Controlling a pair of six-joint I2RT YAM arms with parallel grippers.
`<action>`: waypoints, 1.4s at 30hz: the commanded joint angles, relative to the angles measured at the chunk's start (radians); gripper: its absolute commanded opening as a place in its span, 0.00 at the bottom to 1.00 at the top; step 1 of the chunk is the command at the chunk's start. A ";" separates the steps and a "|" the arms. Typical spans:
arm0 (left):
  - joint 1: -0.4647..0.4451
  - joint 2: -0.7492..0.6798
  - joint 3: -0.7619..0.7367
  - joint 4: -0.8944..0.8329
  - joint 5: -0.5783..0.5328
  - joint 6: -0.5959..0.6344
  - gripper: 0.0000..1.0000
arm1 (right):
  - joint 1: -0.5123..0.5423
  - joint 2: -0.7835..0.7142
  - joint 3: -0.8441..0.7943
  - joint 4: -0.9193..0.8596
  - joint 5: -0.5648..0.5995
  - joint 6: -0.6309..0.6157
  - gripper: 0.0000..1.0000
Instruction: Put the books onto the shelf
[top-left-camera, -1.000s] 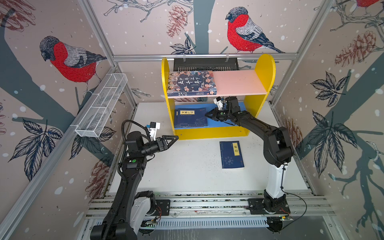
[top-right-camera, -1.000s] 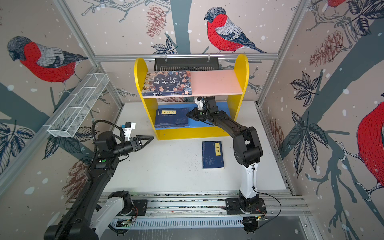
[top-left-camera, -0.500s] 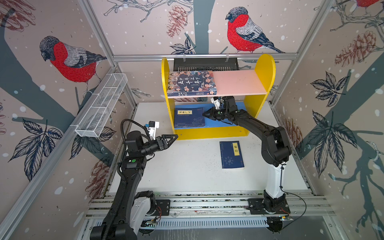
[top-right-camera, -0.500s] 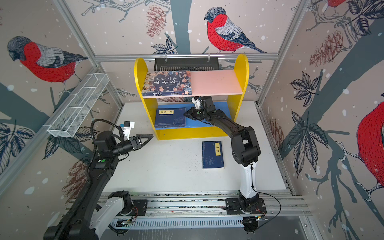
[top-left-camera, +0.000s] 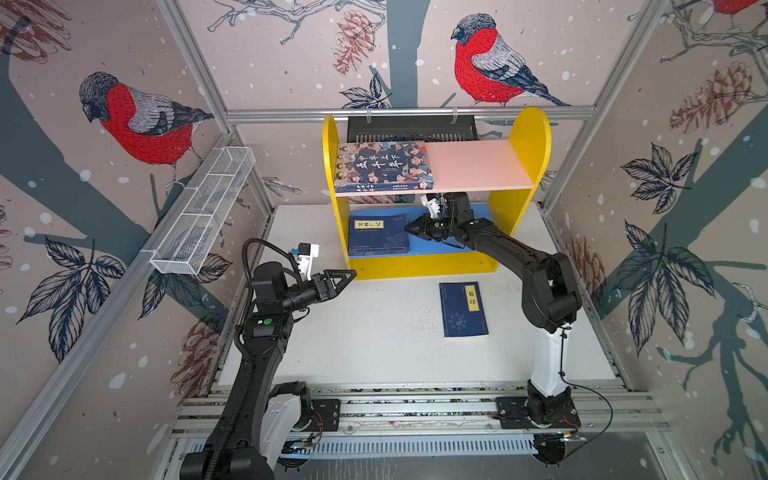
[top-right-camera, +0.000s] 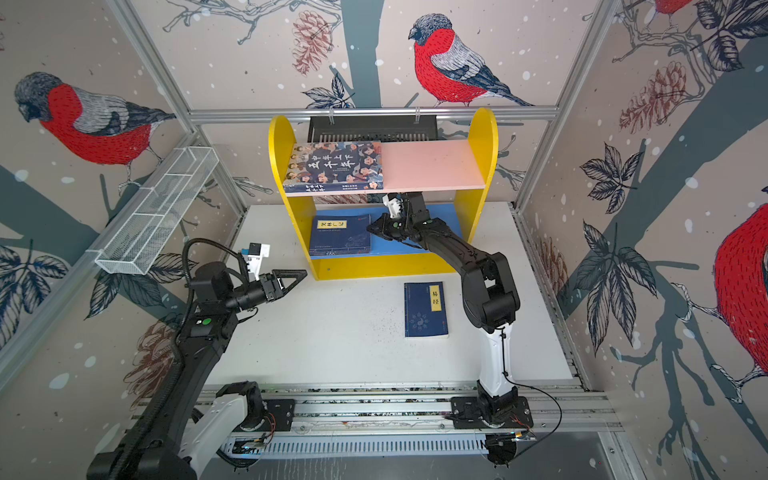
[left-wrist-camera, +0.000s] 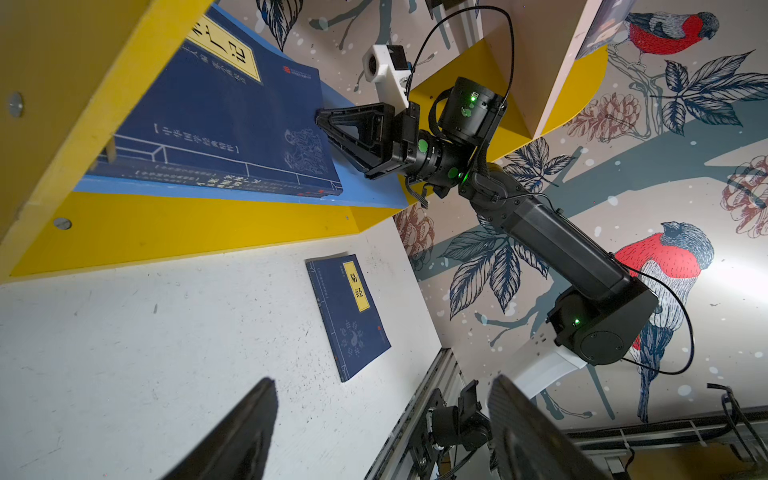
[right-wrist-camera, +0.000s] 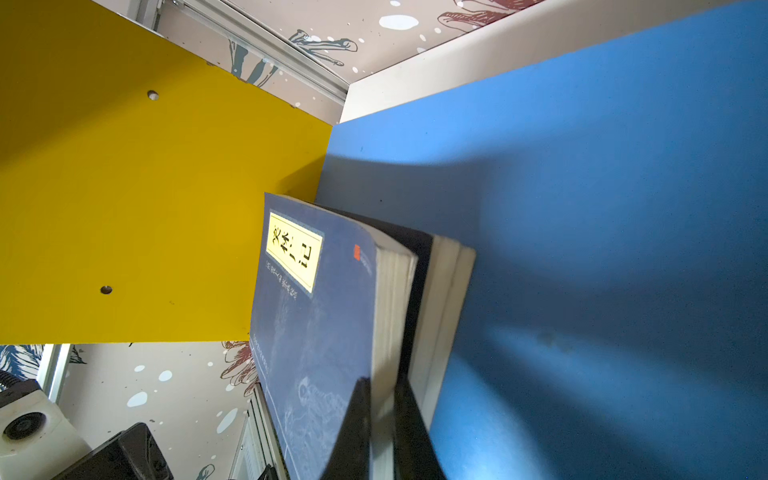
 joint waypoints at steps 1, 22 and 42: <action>-0.002 -0.003 0.003 0.012 0.000 0.023 0.81 | 0.006 0.009 0.009 0.014 0.021 0.008 0.08; -0.008 -0.008 0.006 0.013 0.015 0.018 0.81 | 0.012 -0.009 0.032 -0.037 0.054 -0.032 0.40; -0.008 -0.053 0.041 -0.116 -0.068 0.149 0.81 | 0.063 -0.583 -0.538 0.000 0.282 -0.018 0.54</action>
